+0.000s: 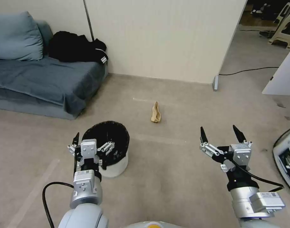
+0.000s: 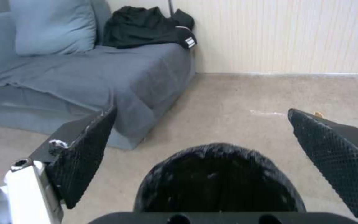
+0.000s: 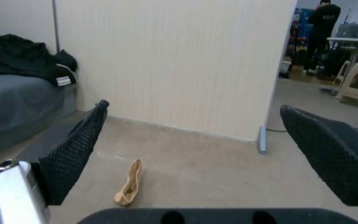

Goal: Pick up the trash bin, then pick up the garbage from the floor and place it into the trash bin.

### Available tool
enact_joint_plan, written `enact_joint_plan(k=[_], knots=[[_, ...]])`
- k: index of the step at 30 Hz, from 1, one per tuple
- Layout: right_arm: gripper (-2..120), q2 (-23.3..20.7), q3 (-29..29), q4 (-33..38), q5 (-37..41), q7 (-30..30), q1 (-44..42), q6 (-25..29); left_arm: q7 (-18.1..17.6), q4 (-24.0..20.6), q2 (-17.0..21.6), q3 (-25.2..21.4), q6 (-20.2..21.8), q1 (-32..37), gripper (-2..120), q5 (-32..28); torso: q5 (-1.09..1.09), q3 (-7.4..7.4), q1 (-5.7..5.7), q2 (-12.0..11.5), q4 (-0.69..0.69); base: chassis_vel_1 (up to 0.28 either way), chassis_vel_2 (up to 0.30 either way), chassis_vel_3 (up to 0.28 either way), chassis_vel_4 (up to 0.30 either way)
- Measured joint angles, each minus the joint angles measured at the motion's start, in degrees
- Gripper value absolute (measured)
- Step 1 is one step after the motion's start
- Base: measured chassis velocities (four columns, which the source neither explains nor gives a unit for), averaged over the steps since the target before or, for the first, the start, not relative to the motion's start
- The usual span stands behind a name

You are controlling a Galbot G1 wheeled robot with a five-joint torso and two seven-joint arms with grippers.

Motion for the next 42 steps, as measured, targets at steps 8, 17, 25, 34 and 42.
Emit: enact_joint_plan(k=[8,17,25,34,42], knots=[[100,0.0,0.1,-0.7,0.3,-0.5,0.1,1.7,0.0,0.3,-0.2,0.1,0.1,-0.1,100,0.2,0.00,0.00,0.00,0.0,0.00,-0.145,0.136,0.106,-0.140],[100,0.0,0.1,-1.4,-0.1,-0.6,0.2,3.3,0.0,0.2,0.2,-0.2,0.2,0.0,100,0.1,-0.01,0.00,-0.01,0.0,0.00,0.000,0.000,0.000,0.000],[100,0.0,0.2,-2.1,-1.4,-0.6,0.4,4.1,-0.2,-0.4,0.8,-1.7,2.3,0.0,100,-1.1,0.00,0.00,-0.01,0.0,0.00,0.000,0.000,0.000,0.000],[100,0.0,0.2,-2.6,-1.3,-0.6,0.8,3.8,-0.8,0.9,0.6,-4.9,8.0,-0.8,100,-10.8,0.00,0.00,-0.01,0.0,0.00,0.000,0.000,0.000,0.000],[100,0.0,0.5,-1.9,-0.7,-0.8,1.1,3.1,-3.7,4.3,0.0,-9.8,13.8,-4.7,100,-20.7,0.00,0.00,0.00,0.0,0.00,0.000,0.000,0.000,0.000]])
